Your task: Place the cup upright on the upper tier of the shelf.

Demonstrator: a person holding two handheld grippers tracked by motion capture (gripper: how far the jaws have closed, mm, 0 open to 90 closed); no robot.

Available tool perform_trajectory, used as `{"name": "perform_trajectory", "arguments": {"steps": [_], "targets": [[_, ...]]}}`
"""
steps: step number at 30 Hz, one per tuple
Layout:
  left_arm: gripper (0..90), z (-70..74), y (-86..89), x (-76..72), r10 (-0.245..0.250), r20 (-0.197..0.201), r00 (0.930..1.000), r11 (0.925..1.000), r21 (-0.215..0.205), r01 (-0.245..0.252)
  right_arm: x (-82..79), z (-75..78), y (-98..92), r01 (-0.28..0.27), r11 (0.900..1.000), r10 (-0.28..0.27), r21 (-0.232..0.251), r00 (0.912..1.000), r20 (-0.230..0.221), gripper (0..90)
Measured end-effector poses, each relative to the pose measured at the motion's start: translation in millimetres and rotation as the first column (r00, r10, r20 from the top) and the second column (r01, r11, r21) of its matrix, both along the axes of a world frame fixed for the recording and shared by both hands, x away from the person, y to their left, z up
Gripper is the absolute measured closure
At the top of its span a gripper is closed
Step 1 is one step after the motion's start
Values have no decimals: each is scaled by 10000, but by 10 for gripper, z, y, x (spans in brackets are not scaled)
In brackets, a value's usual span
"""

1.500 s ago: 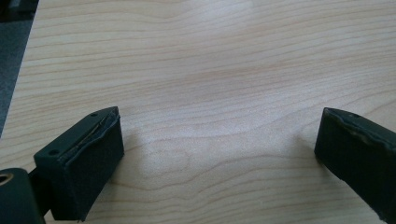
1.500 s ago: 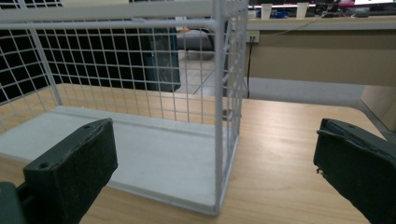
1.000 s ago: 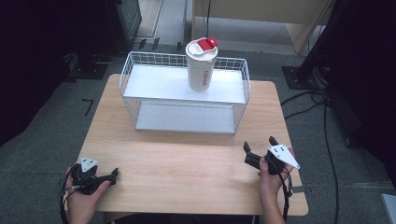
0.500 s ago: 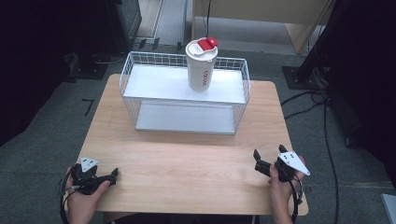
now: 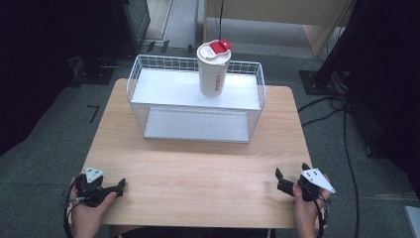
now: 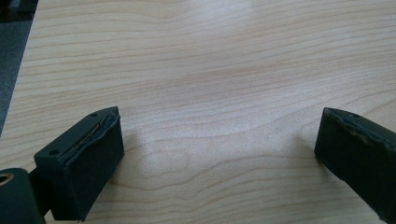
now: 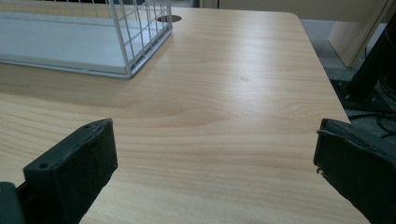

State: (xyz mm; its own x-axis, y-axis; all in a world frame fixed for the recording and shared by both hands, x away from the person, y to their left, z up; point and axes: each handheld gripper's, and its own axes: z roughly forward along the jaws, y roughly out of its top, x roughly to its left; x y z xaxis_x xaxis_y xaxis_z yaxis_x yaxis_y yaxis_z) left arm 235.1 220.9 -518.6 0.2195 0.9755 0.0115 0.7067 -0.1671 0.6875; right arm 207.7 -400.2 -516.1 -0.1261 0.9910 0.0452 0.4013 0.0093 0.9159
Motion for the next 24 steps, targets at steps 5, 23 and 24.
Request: {"name": "perform_trajectory", "arguments": {"steps": [5, 23, 24], "targets": [[16, 0, 0, 0, -1, 1, 10000, 10000, 1, 1, -76, -25, -56, -5, 10000, 6, 30, 9998, -191, 0], [16, -1, 0, 0, -2, 2, 10000, 10000, -1, 2, -218, -51, -184, -562, 9978, 485, -361, 9812, -1870, 0], [16, -1, -1, -1, -1, 3, 10000, 10000, 0, 1, -215, -55, -184, -625, 9974, 545, -347, 9787, -1979, 0]]}}
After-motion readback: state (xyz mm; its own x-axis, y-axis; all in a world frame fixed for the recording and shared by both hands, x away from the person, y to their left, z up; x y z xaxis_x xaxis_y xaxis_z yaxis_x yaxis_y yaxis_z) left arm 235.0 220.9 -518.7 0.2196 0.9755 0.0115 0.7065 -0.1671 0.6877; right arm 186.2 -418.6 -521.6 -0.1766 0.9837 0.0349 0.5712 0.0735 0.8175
